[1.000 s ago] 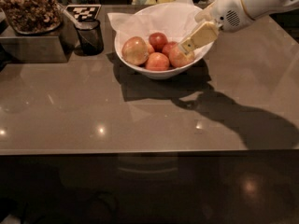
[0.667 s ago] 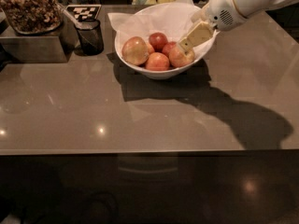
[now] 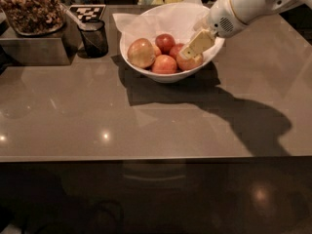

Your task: Pick apple from white bowl

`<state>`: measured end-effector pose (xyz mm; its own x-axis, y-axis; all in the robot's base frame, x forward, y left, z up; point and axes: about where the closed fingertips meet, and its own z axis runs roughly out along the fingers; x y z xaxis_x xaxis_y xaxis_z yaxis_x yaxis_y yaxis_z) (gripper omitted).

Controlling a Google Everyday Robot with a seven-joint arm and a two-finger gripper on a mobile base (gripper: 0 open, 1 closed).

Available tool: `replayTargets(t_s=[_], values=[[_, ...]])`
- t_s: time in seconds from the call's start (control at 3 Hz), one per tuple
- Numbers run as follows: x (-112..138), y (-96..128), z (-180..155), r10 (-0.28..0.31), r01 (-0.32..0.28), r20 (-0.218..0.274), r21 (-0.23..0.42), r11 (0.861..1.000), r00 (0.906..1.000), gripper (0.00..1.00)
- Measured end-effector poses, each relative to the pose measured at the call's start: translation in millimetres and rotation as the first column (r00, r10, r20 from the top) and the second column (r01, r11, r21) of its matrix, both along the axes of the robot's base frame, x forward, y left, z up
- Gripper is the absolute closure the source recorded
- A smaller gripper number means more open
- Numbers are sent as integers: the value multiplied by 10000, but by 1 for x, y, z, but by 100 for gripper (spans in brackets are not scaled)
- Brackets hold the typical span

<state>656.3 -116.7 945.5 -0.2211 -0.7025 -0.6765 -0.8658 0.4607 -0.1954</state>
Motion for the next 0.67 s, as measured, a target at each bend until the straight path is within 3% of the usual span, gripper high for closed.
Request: replayTargets(t_s=[0.67], values=[[0, 10, -22, -203, 225, -598, 365, 9991, 9980, 32]])
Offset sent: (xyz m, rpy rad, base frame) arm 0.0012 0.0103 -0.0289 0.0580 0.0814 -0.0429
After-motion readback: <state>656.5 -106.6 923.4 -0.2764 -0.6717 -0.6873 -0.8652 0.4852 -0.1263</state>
